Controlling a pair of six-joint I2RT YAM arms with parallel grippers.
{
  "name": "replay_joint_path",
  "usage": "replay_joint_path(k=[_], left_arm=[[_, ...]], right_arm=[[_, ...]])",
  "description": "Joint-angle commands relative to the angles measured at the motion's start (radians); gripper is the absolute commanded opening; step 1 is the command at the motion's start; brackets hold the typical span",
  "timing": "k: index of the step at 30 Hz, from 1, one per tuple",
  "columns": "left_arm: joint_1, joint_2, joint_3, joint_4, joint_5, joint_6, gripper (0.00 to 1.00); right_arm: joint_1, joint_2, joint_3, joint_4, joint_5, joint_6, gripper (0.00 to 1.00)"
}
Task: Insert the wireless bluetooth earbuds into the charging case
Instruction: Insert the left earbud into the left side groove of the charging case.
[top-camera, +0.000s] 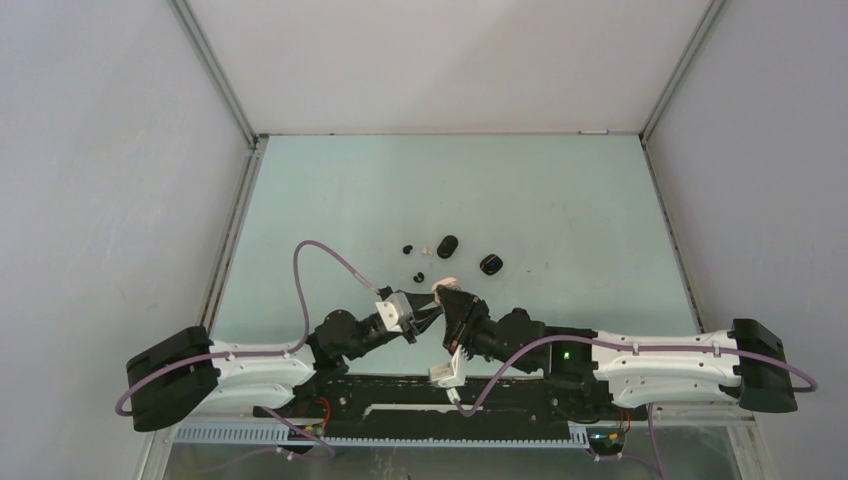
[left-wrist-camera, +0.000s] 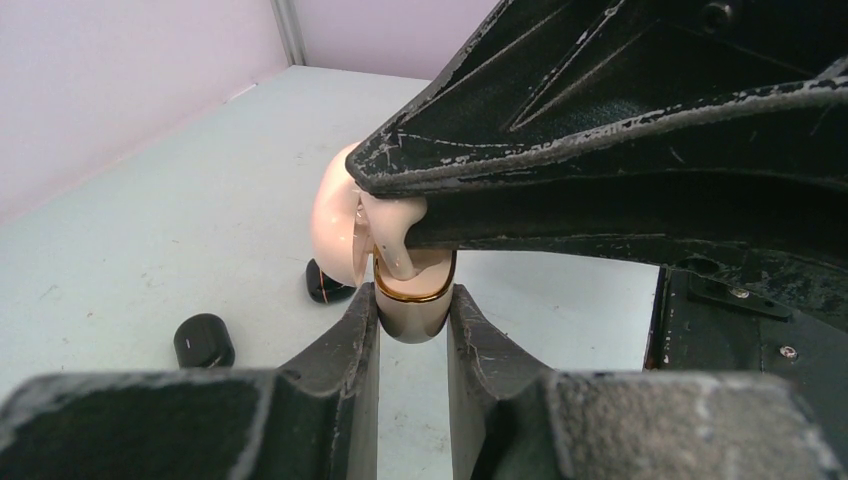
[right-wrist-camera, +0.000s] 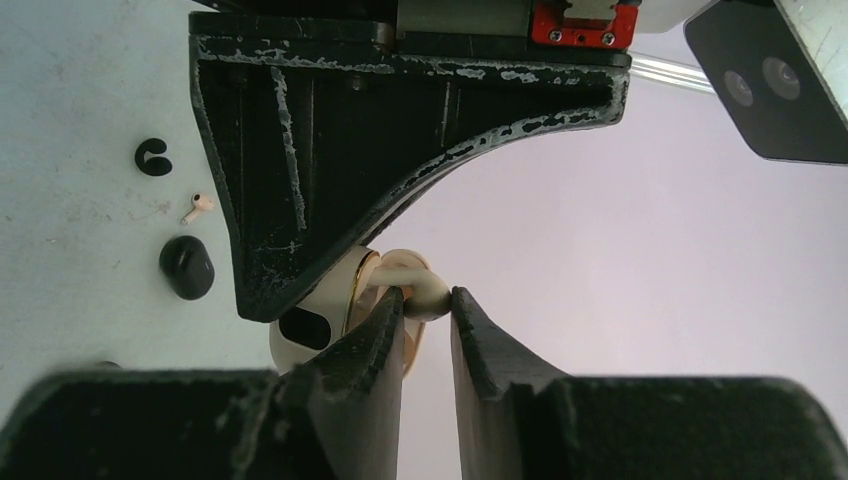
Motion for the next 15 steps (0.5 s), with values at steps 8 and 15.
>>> replay_joint_path(k=[8, 15], left_arm=[[-0.004, -0.029, 0.0, 0.097, -0.008, 0.023, 0.0], [-0.004, -0.022, 0.004, 0.098, -0.008, 0.025, 0.0]], right_arm=[[0.008, 0.007, 0.03, -0.047, 0.026, -0.027, 0.32], [0.012, 0.009, 0.03, -0.058, 0.029, -0.06, 0.35]])
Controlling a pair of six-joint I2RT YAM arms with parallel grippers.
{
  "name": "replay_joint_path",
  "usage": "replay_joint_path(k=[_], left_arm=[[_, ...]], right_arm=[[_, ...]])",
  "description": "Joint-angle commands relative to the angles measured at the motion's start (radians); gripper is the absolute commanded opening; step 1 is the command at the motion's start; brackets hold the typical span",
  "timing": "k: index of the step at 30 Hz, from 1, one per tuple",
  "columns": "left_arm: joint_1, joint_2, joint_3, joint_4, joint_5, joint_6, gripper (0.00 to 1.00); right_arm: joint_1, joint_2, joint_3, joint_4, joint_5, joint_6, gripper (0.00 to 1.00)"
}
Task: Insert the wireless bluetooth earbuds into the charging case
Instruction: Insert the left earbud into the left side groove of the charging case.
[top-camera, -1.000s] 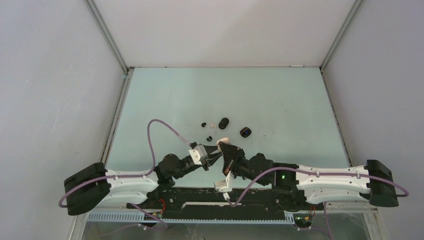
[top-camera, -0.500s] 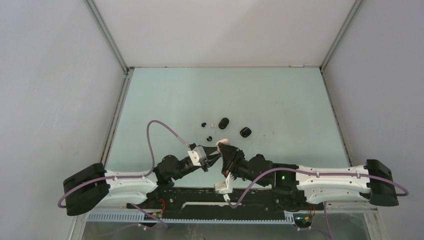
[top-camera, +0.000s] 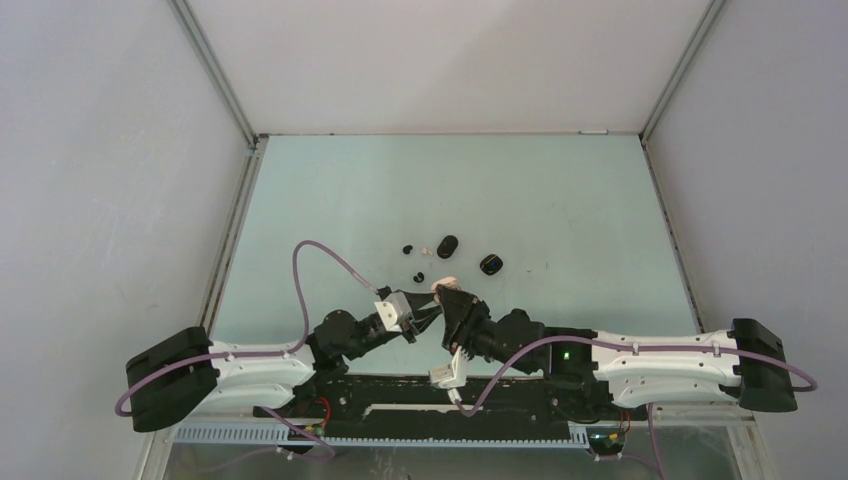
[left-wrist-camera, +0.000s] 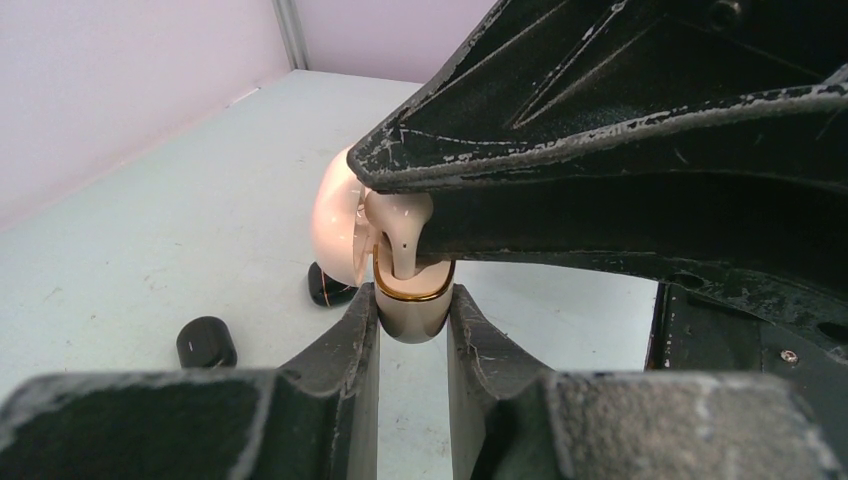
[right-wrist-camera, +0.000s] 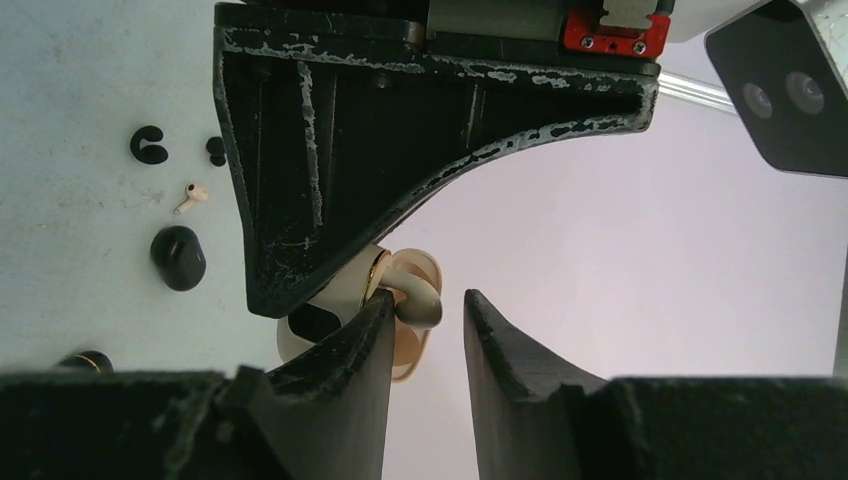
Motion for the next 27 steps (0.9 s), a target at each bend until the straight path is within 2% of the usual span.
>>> replay_joint_path(k=[1, 6, 9, 12, 27], left_arm=[[-0.004, -0.016, 0.005, 0.092, -0.007, 0.026, 0.0], [-0.004, -0.014, 0.004, 0.091, -0.007, 0.028, 0.0], [-0.004, -0.013, 0.005, 0.091, -0.007, 0.028, 0.0], [-0.004, -0.015, 0.006, 0.091, -0.006, 0.028, 0.0], [-0.004, -0.023, 0.005, 0.086, -0.018, 0.032, 0.0]], right_arm=[[0.008, 0.009, 0.03, -0.049, 0.017, -0.029, 0.36], [0.014, 0.006, 0.037, -0.074, 0.028, -0.076, 0.46], [0.015, 0.017, 0.111, -0.217, 0.038, -0.029, 0.53], [0.013, 0.037, 0.169, -0.307, 0.048, 0.019, 0.55], [0.029, 0.061, 0.239, -0.505, 0.019, 0.047, 0.6]])
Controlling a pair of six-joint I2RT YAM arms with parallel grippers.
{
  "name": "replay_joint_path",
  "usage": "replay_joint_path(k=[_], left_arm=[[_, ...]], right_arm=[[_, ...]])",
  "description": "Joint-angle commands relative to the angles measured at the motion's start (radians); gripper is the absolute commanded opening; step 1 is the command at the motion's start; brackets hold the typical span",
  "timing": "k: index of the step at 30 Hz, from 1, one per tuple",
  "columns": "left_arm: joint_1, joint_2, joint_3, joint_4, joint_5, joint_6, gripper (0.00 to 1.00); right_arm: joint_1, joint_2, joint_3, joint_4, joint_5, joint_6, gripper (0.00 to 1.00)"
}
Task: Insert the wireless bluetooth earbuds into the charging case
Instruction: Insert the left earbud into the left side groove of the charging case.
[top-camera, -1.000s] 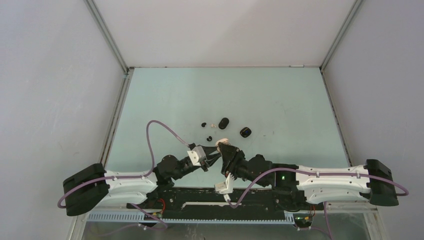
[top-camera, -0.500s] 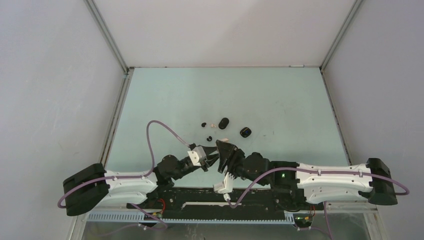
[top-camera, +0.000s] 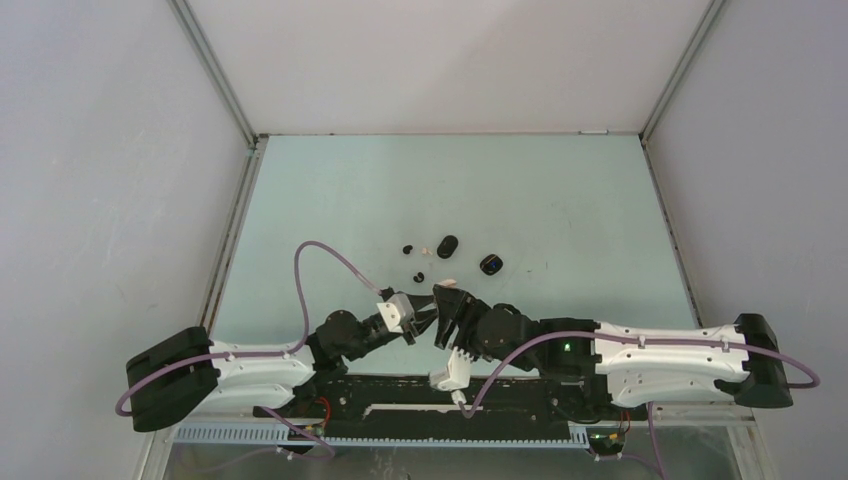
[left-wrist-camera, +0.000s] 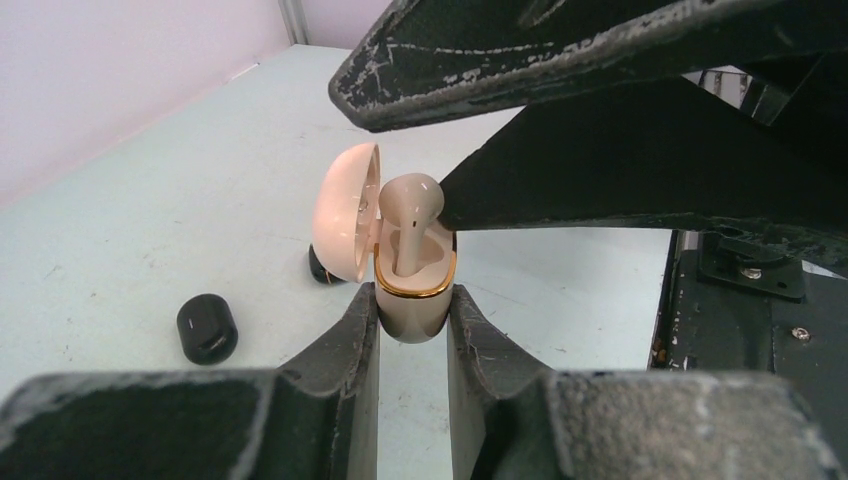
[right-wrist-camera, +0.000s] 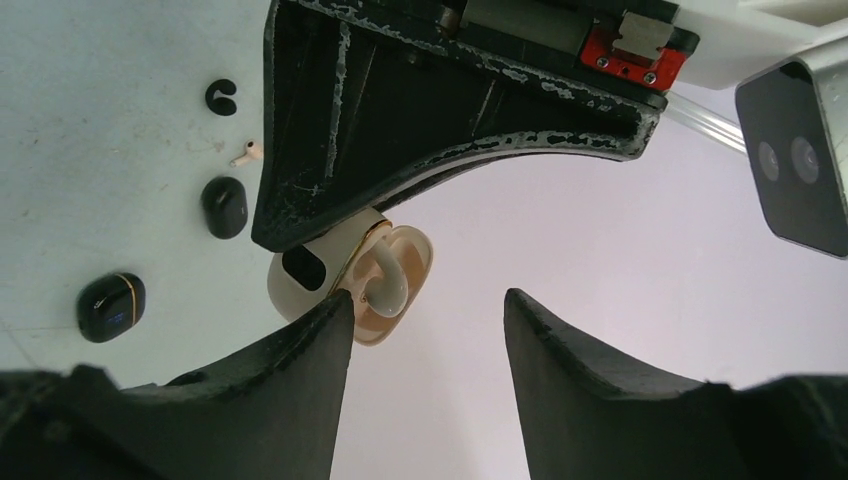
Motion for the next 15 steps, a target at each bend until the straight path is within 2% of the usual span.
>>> replay_joint_path(k=[1, 6, 10, 15], left_arm=[[-0.004, -0.023, 0.014, 0.117, -0.01, 0.023, 0.0], [-0.004, -0.023, 0.012, 0.116, -0.011, 0.024, 0.0], [-0.004, -0.016, 0.013, 0.116, -0.014, 0.023, 0.0], [-0.004, -0.001, 0.019, 0.117, 0.012, 0.02, 0.0]], right_arm=[[0.01, 0.025, 0.056, -0.134, -0.006, 0.047, 0.61], [0.012, 0.032, 0.093, -0.174, -0.003, 0.069, 0.62], [0.016, 0.01, 0.149, -0.252, 0.002, 0.098, 0.7], [0.009, -0.002, 0.321, -0.431, -0.018, 0.248, 0.75]])
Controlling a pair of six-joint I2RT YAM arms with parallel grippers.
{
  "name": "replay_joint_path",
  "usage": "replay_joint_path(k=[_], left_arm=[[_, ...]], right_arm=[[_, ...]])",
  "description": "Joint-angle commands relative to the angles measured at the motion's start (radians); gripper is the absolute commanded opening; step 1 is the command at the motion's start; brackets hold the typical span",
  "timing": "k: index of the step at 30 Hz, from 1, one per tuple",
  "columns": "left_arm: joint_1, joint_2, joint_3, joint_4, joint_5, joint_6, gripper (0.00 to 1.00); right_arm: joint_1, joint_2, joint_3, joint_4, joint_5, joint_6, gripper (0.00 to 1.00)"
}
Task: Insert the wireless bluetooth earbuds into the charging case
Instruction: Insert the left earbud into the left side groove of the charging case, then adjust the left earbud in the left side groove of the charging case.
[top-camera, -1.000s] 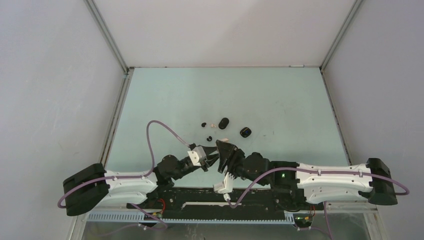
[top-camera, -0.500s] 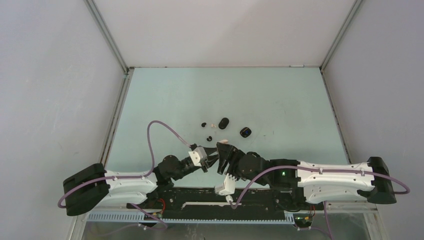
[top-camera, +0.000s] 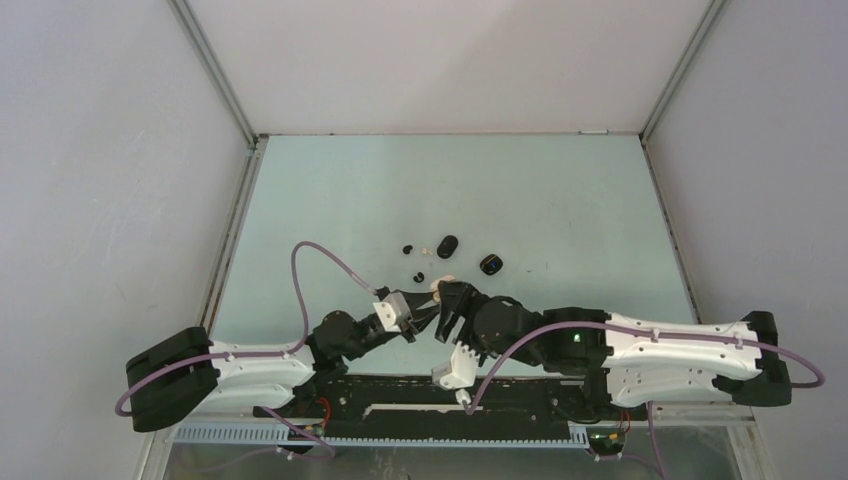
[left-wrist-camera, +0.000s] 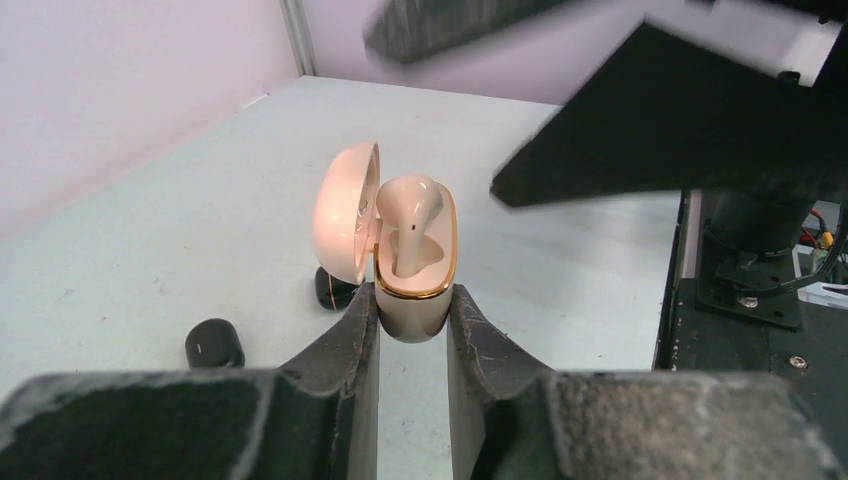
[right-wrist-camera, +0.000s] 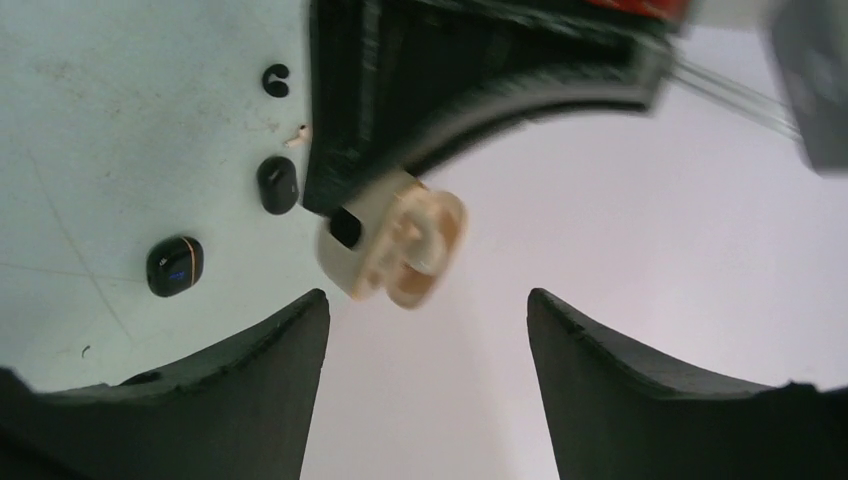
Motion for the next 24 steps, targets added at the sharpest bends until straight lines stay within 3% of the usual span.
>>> replay_joint_path(k=[1, 6, 10, 13, 15, 21, 24], left_arm=[[-0.003, 0.002, 0.019, 0.07, 0.034, 0.02, 0.0], [-0.003, 0.031, 0.028, 0.072, 0.101, 0.014, 0.0], [-0.003, 0.067, 0.042, 0.073, 0.18, 0.014, 0.0], [-0.002, 0.09, 0.052, 0.072, 0.228, 0.014, 0.0], [-0.001, 0.107, 0.058, 0.072, 0.25, 0.015, 0.0], [0.038, 0.146, 0.074, 0.07, 0.316, -0.025, 0.0], [0.059, 0.155, 0.073, 0.076, 0.326, -0.035, 0.0]], right_arm=[[-0.015, -0.019, 0.216, -0.202, -0.036, 0.202, 0.75], [-0.21, 0.015, 0.443, -0.431, -0.249, 0.496, 0.68], [-0.513, 0.12, 0.665, -0.633, -0.605, 0.726, 0.55], [-0.694, 0.242, 0.807, -0.85, -0.934, 0.766, 0.46], [-0.768, 0.265, 0.816, -0.907, -1.085, 0.718, 0.4], [-0.762, 0.249, 0.688, -0.887, -1.145, 0.583, 0.25], [-0.756, 0.278, 0.669, -0.865, -1.154, 0.574, 0.39]])
